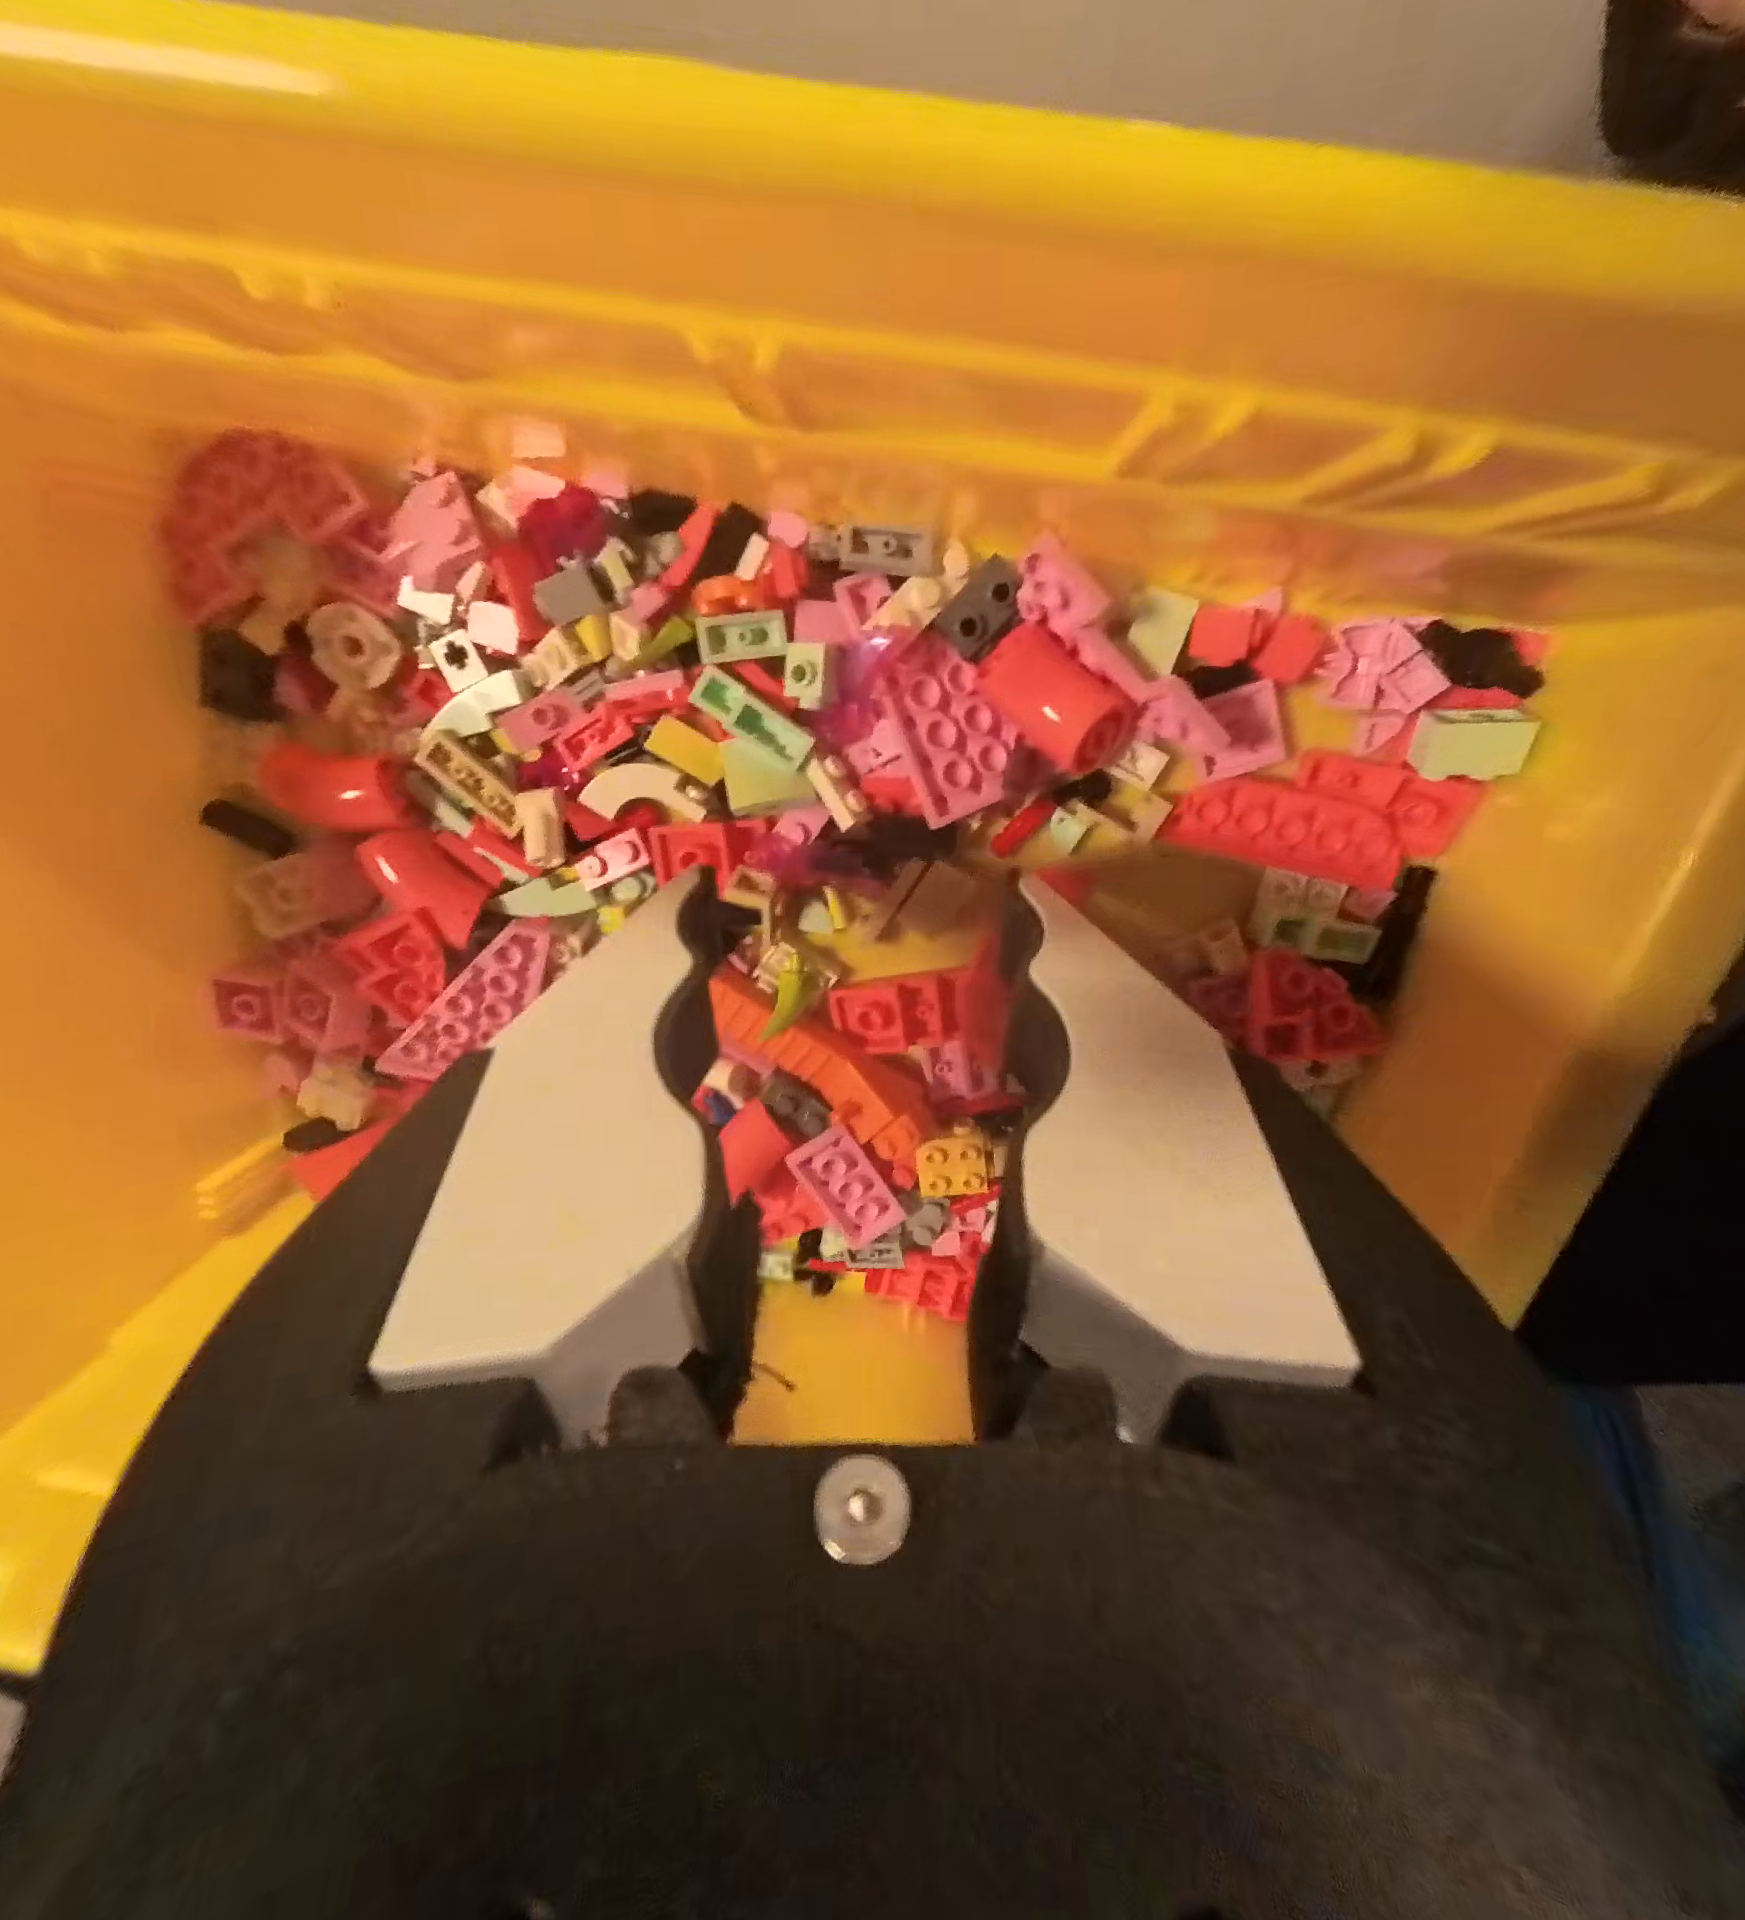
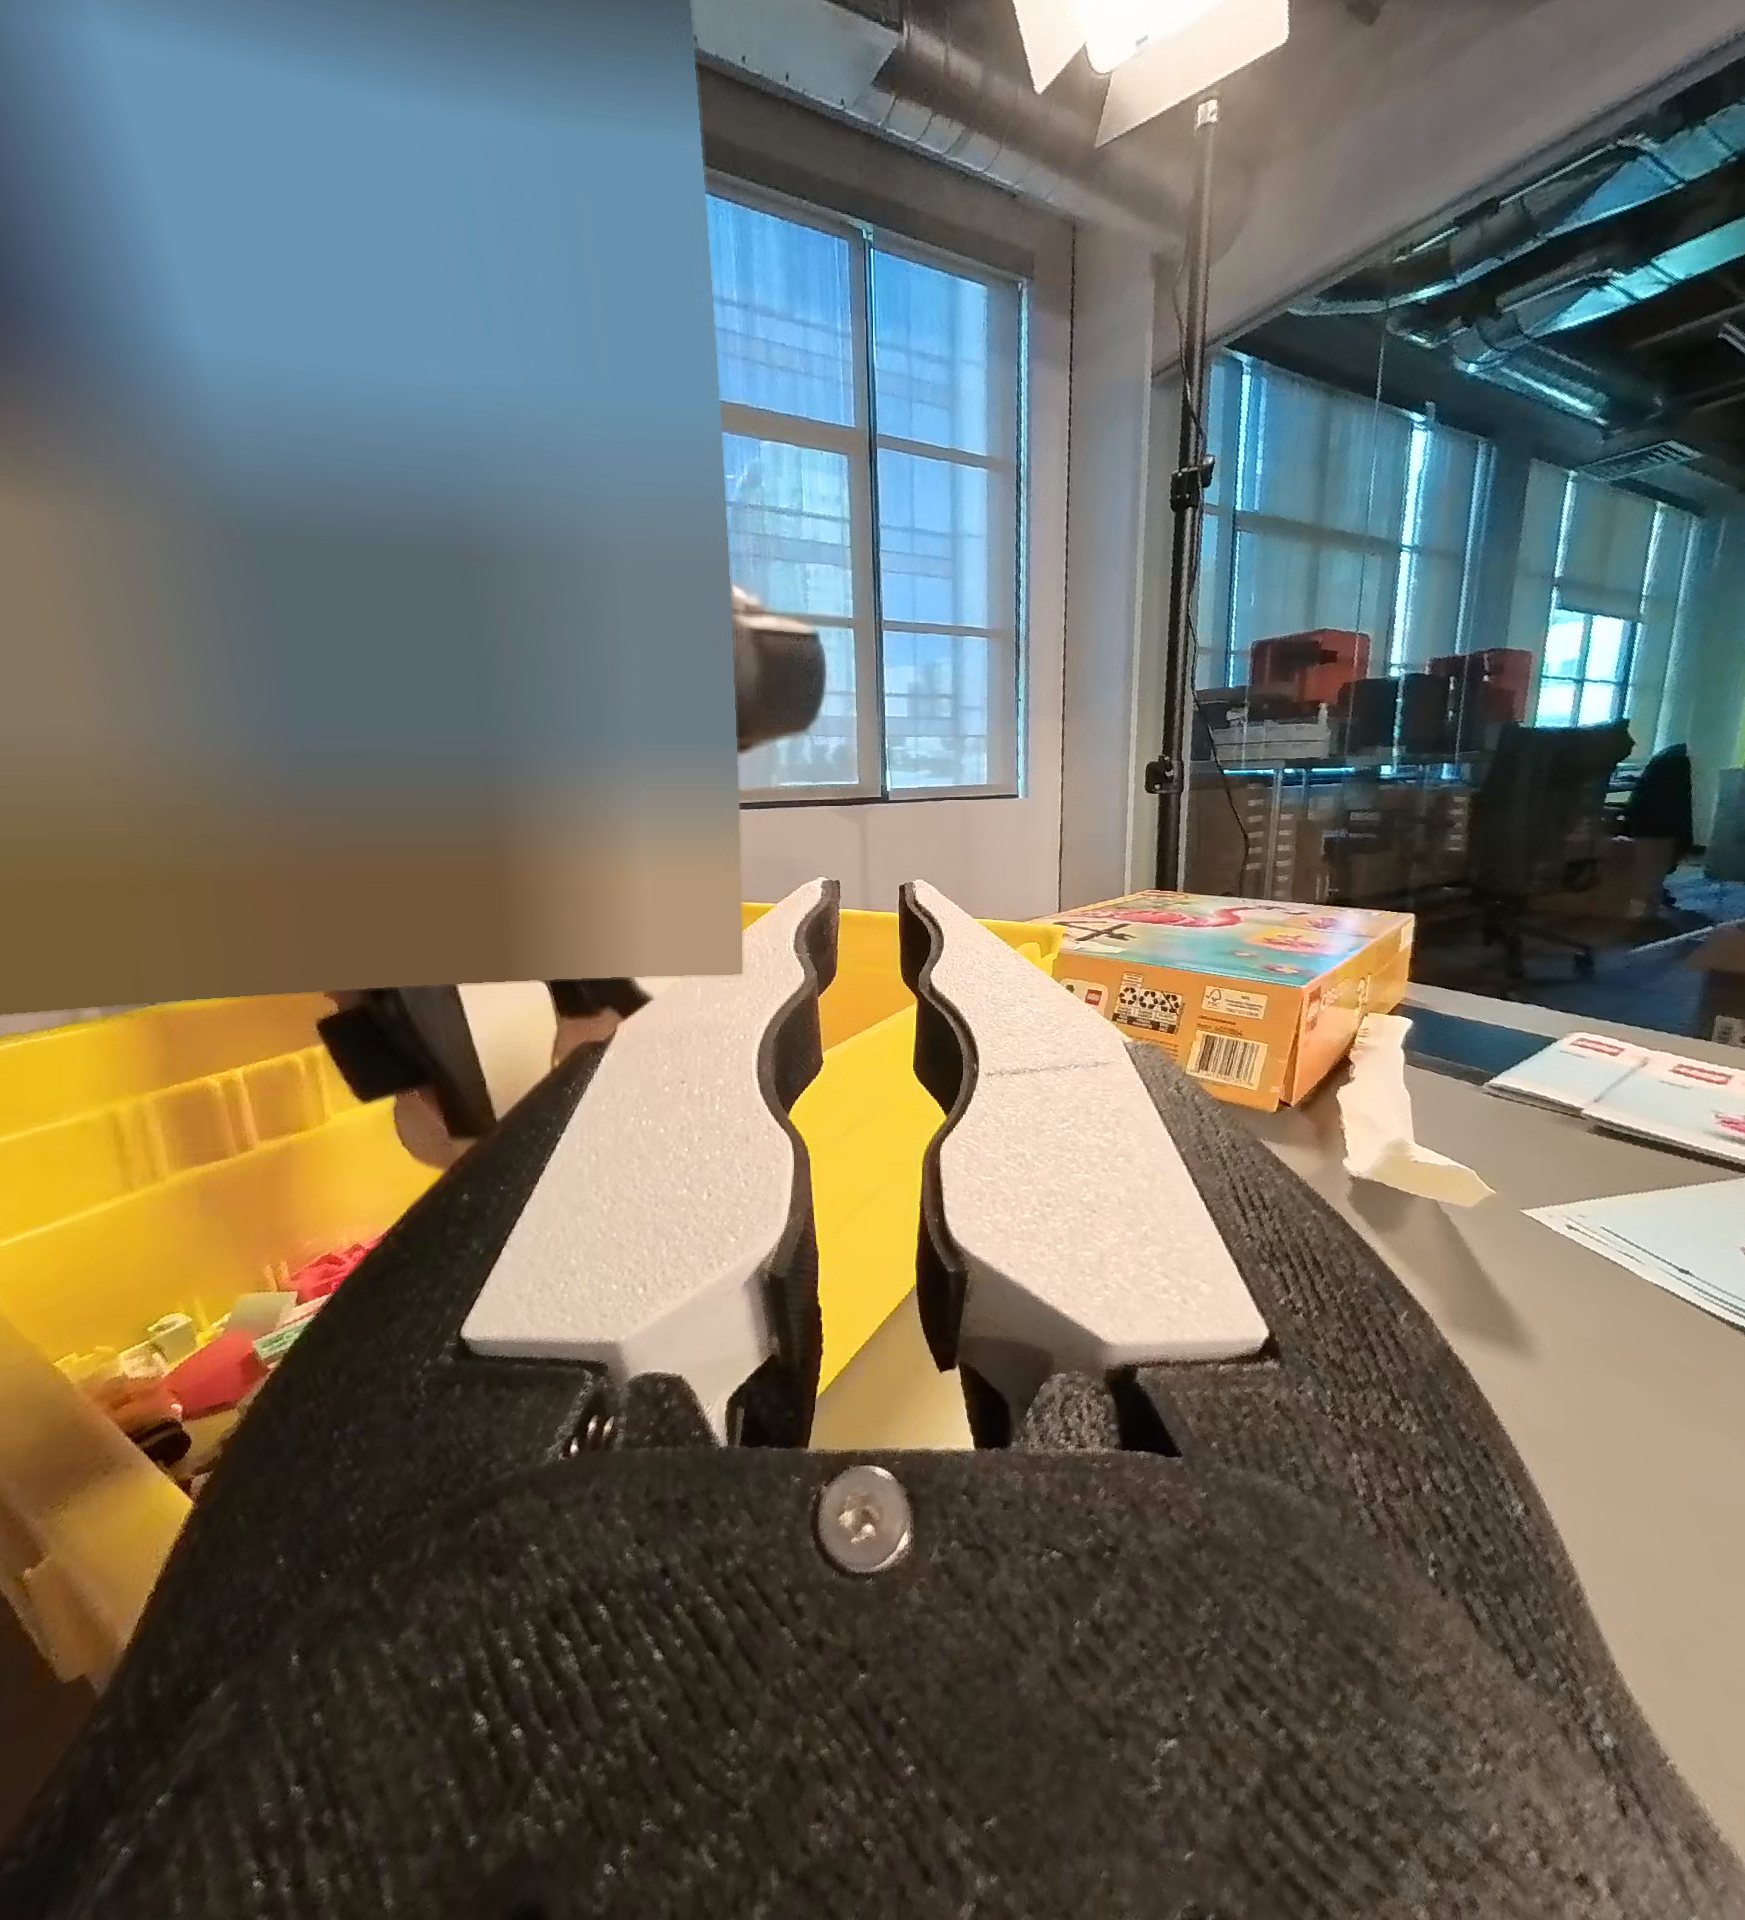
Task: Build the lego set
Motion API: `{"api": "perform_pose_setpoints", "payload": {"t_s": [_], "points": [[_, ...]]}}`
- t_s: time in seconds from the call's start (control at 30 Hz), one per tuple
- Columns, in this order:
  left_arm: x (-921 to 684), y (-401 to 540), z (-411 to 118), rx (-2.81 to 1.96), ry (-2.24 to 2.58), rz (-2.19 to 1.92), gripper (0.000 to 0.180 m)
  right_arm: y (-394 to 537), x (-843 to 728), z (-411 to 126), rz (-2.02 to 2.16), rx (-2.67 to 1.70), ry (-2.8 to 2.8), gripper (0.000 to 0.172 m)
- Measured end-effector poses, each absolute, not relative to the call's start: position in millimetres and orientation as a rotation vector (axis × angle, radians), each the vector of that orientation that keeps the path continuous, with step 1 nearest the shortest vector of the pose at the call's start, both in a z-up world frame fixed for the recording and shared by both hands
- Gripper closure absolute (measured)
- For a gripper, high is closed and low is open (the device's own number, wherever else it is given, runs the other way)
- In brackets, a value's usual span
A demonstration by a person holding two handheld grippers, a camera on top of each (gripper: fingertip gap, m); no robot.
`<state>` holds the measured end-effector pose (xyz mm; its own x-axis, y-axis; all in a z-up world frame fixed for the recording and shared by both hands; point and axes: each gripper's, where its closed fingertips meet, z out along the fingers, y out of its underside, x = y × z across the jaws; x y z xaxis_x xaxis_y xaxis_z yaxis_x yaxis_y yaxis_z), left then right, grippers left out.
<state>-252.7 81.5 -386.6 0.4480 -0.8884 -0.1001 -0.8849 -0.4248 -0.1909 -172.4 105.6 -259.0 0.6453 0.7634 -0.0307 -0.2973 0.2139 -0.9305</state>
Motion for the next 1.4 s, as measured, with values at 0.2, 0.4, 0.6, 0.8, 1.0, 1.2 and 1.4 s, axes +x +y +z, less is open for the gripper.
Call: {"api": "perform_pose_setpoints", "payload": {"t_s": [0.2, 0.4, 0.6, 0.8, 1.0, 1.2, 1.4], "points": [[-246, 81, -390, -2.449, 1.571, -0.073, 0.131, 105, -174, -259, 0.784, -1.132, -0.497, 0.162], [-229, 77, -382, -2.376, 1.602, -0.195, 0.13, 104, -174, -259, 0.786, -1.129, -0.5, 0.162], [-214, 64, -385, -2.288, 1.695, -0.297, 0.132, 103, -175, -259, 0.792, -1.13, -0.501, 0.162], [-206, 65, -394, -2.209, 1.768, -0.268, 0.149, 103, -174, -259, 0.798, -1.132, -0.499, 0.162], [-217, 76, -393, -2.25, 1.736, -0.115, 0.154, 103, -174, -259, 0.799, -1.132, -0.499, 0.162], [-251, 135, -368, -2.275, 1.328, 0.147, 0.154, 101, -174, -258, 0.791, -1.123, -0.509, 0.163], [-257, 129, -383, -2.424, 1.223, 0.006, 0.107, 100, -174, -258, 0.787, -1.119, -0.514, 0.163]]}}
